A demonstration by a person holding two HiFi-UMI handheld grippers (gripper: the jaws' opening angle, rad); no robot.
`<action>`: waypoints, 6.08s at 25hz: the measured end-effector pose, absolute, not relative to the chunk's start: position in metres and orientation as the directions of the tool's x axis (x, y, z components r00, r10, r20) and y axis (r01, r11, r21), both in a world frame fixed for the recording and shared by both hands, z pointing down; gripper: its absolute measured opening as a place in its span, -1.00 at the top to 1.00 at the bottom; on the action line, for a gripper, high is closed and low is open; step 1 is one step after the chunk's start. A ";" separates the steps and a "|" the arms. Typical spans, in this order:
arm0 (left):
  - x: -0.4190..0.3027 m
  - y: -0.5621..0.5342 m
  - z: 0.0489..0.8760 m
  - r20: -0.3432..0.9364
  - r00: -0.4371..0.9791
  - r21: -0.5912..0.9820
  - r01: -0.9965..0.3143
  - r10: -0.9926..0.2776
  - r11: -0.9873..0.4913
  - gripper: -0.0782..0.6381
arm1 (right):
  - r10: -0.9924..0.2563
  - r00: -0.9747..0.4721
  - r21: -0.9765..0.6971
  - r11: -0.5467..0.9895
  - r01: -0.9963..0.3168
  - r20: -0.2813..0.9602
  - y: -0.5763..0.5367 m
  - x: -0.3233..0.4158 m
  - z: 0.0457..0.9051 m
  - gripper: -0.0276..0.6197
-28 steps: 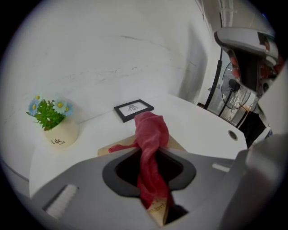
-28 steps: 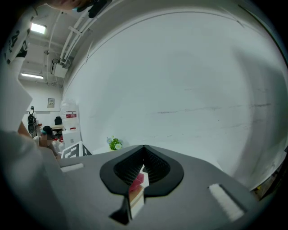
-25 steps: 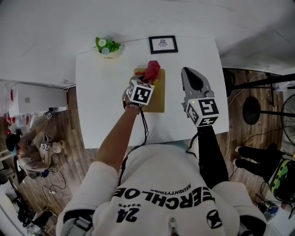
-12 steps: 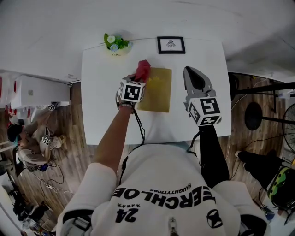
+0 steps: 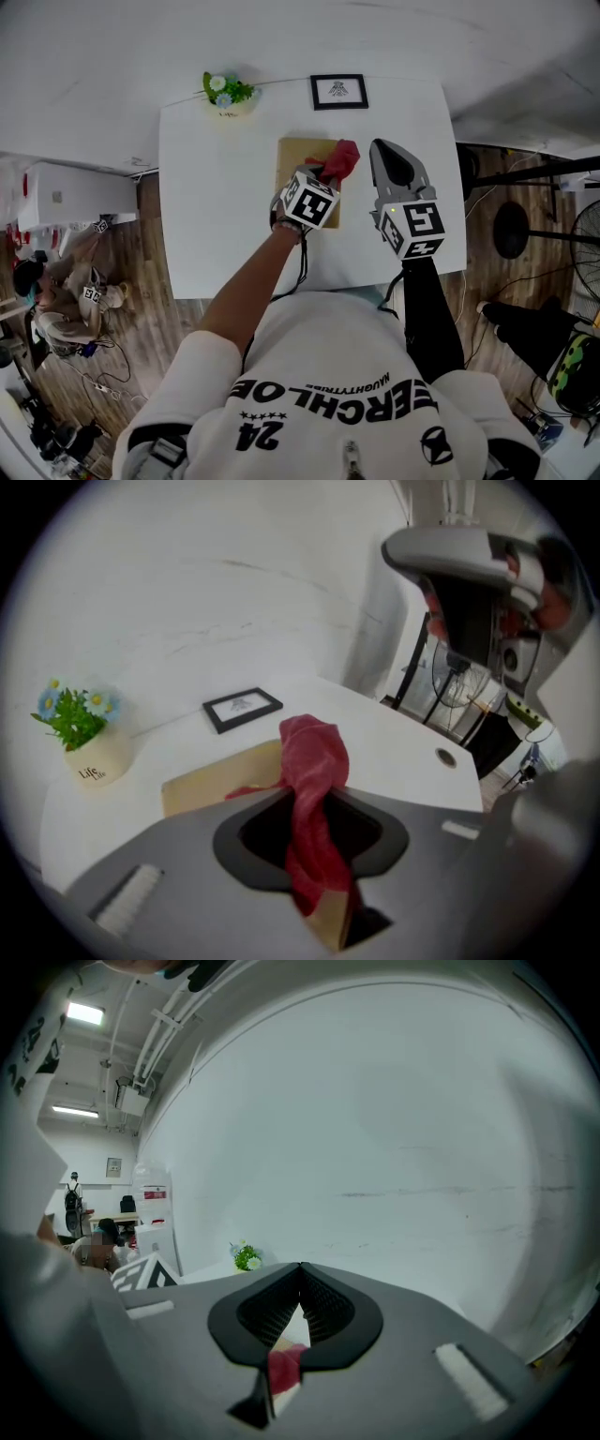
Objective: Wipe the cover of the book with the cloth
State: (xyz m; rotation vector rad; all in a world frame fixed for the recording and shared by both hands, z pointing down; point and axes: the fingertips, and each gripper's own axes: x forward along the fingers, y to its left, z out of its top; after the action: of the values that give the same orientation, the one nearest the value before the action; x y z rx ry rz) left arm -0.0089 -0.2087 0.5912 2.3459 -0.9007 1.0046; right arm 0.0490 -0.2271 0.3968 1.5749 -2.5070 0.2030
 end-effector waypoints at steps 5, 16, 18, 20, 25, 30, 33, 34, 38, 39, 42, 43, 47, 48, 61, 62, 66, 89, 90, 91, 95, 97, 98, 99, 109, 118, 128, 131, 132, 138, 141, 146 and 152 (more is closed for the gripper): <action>-0.006 -0.202 0.604 0.743 0.536 0.123 -0.698 -0.401 -0.706 0.35 | -0.877 -0.426 -0.011 0.434 -0.901 0.222 -0.225 0.050 0.397 0.93; -0.093 -0.223 0.603 0.750 0.446 0.109 -0.813 -0.489 -0.572 0.35 | -0.869 -0.439 0.001 0.451 -0.892 0.227 -0.224 0.039 0.397 0.93; -0.113 -0.222 0.606 0.757 0.419 0.121 -0.845 -0.502 -0.521 0.35 | -0.870 -0.438 0.002 0.450 -0.893 0.228 -0.224 0.040 0.396 0.93; -0.132 -0.223 0.612 0.767 0.385 0.110 -0.867 -0.513 -0.486 0.35 | -0.870 -0.437 0.004 0.449 -0.893 0.228 -0.224 0.040 0.396 0.93; -0.146 -0.223 0.615 0.779 0.359 0.101 -0.881 -0.513 -0.462 0.35 | -0.870 -0.437 0.008 0.451 -0.893 0.228 -0.223 0.038 0.395 0.93; -0.109 -0.217 0.589 0.736 0.431 0.114 -0.839 -0.522 -0.533 0.34 | -0.870 -0.434 0.004 0.447 -0.894 0.233 -0.221 0.039 0.393 0.92; -0.073 -0.205 0.577 0.723 0.491 0.114 -0.778 -0.485 -0.617 0.34 | -0.869 -0.431 0.011 0.447 -0.894 0.242 -0.219 0.039 0.395 0.93; -0.062 -0.200 0.577 0.727 0.504 0.118 -0.760 -0.466 -0.639 0.34 | -0.869 -0.431 0.013 0.447 -0.894 0.244 -0.218 0.039 0.396 0.93; -0.030 -0.183 0.588 0.753 0.518 0.112 -0.708 -0.405 -0.697 0.32 | -0.872 -0.422 0.017 0.440 -0.898 0.249 -0.215 0.041 0.396 0.92; -0.026 -0.180 0.594 0.764 0.509 0.102 -0.702 -0.396 -0.705 0.30 | -0.872 -0.421 0.017 0.438 -0.899 0.250 -0.214 0.042 0.397 0.93; -0.022 -0.176 0.606 0.773 0.492 0.080 -0.703 -0.402 -0.707 0.30 | -0.872 -0.416 0.018 0.435 -0.900 0.258 -0.213 0.044 0.399 0.92; -0.022 -0.177 0.607 0.769 0.494 0.078 -0.703 -0.406 -0.707 0.30 | -0.872 -0.414 0.019 0.433 -0.901 0.261 -0.213 0.045 0.400 0.93; -0.028 -0.178 0.605 0.762 0.497 0.078 -0.706 -0.414 -0.704 0.31 | -0.871 -0.408 0.018 0.429 -0.903 0.272 -0.212 0.046 0.403 0.92; -0.033 -0.178 0.605 0.765 0.489 0.072 -0.711 -0.419 -0.699 0.31 | -0.870 -0.411 0.016 0.431 -0.902 0.272 -0.212 0.045 0.403 0.93; -0.146 -0.179 0.608 0.793 0.385 0.103 -0.849 -0.472 -0.519 0.32 | -0.859 -0.426 0.004 0.446 -0.895 0.285 -0.214 0.027 0.416 0.93; -0.146 -0.179 0.608 0.792 0.385 0.101 -0.848 -0.474 -0.520 0.32 | -0.858 -0.427 0.005 0.447 -0.894 0.284 -0.213 0.025 0.416 0.92; -0.136 -0.181 0.597 0.771 0.402 0.084 -0.833 -0.493 -0.547 0.34 | -0.863 -0.427 0.018 0.448 -0.894 0.270 -0.210 0.019 0.412 0.92; -0.026 -0.136 0.605 0.736 0.539 0.031 -0.632 -0.410 -0.775 0.33 | -0.883 -0.393 0.030 0.414 -0.910 0.256 -0.163 0.037 0.409 0.92; -0.036 -0.138 0.606 0.742 0.516 0.021 -0.656 -0.428 -0.755 0.33 | -0.879 -0.407 0.027 0.426 -0.904 0.250 -0.164 0.036 0.407 0.92; -0.047 -0.140 0.606 0.747 0.491 0.012 -0.684 -0.448 -0.729 0.33 | -0.875 -0.418 0.022 0.436 -0.899 0.245 -0.165 0.035 0.405 0.92; -0.103 -0.144 0.608 0.771 0.384 -0.010 -0.789 -0.507 -0.614 0.33 | -0.857 -0.466 0.008 0.479 -0.878 0.218 -0.162 0.031 0.394 0.92; -0.133 -0.143 0.610 0.784 0.323 -0.029 -0.834 -0.529 -0.551 0.33 | -0.848 -0.487 0.002 0.499 -0.867 0.209 -0.157 0.029 0.394 0.92; -0.144 -0.142 0.610 0.790 0.297 -0.034 -0.853 -0.537 -0.521 0.33 | -0.844 -0.496 -0.004 0.506 -0.863 0.203 -0.155 0.030 0.395 0.92; -0.152 -0.141 0.611 0.794 0.277 -0.039 -0.866 -0.541 -0.499 0.33 | -0.841 -0.503 -0.009 0.512 -0.859 0.199 -0.153 0.031 0.395 0.92; -0.092 -0.127 0.570 0.718 0.406 -0.014 -0.803 -0.565 -0.595 0.36 | -0.822 -0.544 -0.007 0.551 -0.835 0.168 -0.145 0.036 0.391 0.92; 0.001 -0.094 0.604 0.758 0.502 0.073 -0.699 -0.415 -0.711 0.36 | -0.836 -0.520 -0.005 0.527 -0.850 0.175 -0.140 0.056 0.394 0.92; -0.041 -0.104 0.605 0.749 0.477 0.127 -0.785 -0.460 -0.607 0.36 | -0.818 -0.542 -0.002 0.552 -0.834 0.190 -0.140 0.046 0.401 0.92; -0.078 -0.109 0.613 0.752 0.433 0.104 -0.823 -0.497 -0.559 0.36 | -0.803 -0.564 0.002 0.575 -0.818 0.190 -0.141 0.035 0.402 0.92; -0.090 -0.110 0.614 0.753 0.419 0.104 -0.837 -0.507 -0.537 0.36 | -0.798 -0.572 0.004 0.583 -0.813 0.190 -0.141 0.032 0.401 0.92; -0.151 -0.105 0.619 0.767 0.328 0.122 -0.918 -0.551 -0.377 0.36 | -0.767 -0.611 0.007 0.624 -0.781 0.193 -0.142 0.012 0.402 0.92; -0.162 -0.099 0.618 0.772 0.312 0.127 -0.930 -0.554 -0.346 0.35 | -0.760 -0.620 0.006 0.633 -0.774 0.193 -0.139 0.007 0.400 0.92; -0.127 -0.104 0.593 0.715 0.395 0.108 -0.878 -0.577 -0.467 0.36 | -0.768 -0.610 0.001 0.622 -0.783 0.193 -0.140 0.010 0.401 0.92; -0.041 -0.094 0.584 0.711 0.513 0.076 -0.736 -0.481 -0.673 0.36 | -0.776 -0.596 0.002 0.610 -0.793 0.206 -0.139 0.015 0.406 0.92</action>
State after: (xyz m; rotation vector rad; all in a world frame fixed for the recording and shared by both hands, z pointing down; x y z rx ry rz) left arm -0.0410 -0.0936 0.5842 2.3892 -1.0076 0.9545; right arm 0.0148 -0.1390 0.4057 1.3042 -2.6480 0.1332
